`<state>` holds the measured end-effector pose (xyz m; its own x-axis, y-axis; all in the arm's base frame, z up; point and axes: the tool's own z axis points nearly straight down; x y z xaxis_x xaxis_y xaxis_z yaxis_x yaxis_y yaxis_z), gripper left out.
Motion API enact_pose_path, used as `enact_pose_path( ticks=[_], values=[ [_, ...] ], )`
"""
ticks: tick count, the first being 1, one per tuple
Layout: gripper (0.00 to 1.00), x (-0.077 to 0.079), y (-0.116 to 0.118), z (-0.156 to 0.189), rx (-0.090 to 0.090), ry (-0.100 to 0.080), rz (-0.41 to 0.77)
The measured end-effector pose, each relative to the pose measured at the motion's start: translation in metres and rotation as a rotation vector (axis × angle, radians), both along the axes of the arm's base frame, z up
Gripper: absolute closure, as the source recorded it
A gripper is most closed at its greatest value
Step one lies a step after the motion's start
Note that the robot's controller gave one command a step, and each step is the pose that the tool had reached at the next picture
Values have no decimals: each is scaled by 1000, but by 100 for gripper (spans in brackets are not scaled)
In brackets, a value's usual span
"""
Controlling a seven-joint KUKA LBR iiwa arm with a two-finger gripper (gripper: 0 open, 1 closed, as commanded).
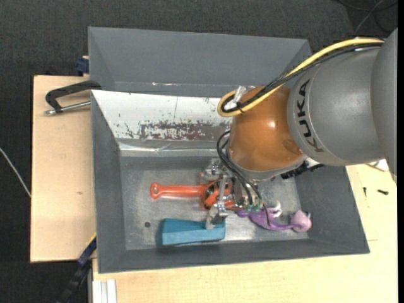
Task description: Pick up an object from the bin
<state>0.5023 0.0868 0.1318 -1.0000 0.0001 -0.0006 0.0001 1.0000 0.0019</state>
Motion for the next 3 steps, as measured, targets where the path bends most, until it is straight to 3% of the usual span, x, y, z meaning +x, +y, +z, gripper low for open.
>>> enact_pose_path(
  ticks=[1,2,3],
  values=[
    [0,0,0,0,0,0,0],
    [0,27,42,-24,-17,-17,39],
    [100,16,48,-36,-1,-2,34]
  ],
)
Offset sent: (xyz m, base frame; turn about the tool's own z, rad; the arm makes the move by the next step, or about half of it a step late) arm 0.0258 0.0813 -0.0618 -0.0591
